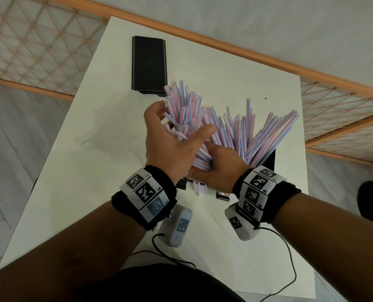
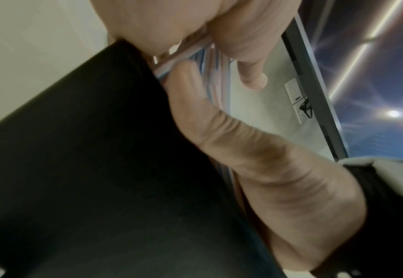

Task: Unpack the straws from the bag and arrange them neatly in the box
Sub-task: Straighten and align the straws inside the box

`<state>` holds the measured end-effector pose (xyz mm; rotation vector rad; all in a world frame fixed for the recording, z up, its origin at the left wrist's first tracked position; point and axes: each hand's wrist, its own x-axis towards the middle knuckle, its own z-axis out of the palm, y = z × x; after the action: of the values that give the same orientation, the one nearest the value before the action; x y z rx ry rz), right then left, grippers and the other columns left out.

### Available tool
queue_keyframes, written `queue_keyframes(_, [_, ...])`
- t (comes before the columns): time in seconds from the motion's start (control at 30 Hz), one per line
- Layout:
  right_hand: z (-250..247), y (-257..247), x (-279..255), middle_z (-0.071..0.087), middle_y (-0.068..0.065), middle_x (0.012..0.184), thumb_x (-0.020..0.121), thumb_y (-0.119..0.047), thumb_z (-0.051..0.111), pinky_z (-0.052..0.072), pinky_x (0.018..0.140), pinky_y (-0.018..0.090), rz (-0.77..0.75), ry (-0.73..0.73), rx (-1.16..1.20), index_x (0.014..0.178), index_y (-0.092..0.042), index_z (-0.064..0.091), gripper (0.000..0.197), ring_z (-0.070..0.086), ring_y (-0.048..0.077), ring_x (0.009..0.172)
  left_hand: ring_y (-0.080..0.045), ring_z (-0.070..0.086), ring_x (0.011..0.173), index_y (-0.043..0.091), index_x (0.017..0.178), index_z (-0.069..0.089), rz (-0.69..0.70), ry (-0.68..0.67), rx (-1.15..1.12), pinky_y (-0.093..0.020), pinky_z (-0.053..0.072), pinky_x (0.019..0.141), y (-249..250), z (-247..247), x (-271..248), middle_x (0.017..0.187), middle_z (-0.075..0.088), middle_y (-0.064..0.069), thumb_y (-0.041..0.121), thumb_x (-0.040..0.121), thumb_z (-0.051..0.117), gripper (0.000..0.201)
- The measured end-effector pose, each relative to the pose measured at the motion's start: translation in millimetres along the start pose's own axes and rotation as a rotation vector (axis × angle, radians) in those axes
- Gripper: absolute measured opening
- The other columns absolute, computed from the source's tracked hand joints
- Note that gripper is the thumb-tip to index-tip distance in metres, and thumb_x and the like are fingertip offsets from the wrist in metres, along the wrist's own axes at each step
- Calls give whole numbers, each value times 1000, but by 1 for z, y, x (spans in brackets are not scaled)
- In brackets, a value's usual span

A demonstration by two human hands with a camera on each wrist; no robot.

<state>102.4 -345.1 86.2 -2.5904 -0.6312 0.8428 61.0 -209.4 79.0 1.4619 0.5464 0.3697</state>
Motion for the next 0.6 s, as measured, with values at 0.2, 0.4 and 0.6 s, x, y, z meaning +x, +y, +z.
queue_keyframes(0.2, [-4, -1, -6, 35, -17, 72, 67, -83, 58, 25, 53, 17, 23, 60, -47, 97, -24, 48, 67, 41, 12, 66, -11, 66, 111, 13, 136, 43, 36, 76, 41, -42, 58, 94, -1, -5, 6, 127, 56, 8, 45, 66, 92, 91])
queue_keyframes(0.4, [-9, 14, -28, 45, -10, 65, 74, -71, 68, 28, 48, 20, 16, 95, -113, 86, -25, 35, 58, 42, 2, 56, -8, 63, 116, 14, 139, 42, 13, 37, 94, -36, 55, 98, -9, -3, 6, 132, 57, 2, 61, 68, 85, 95])
queue_keyframes(0.6, [-3, 24, -28, 57, -5, 67, 75, -81, 54, 39, 52, 25, 140, -25, -185, 77, -24, 46, 57, 55, 9, 62, 10, 63, 100, 3, 135, 42, 41, 22, 15, -12, 52, 81, -7, -1, 0, 125, 56, 0, 45, 91, 69, 67])
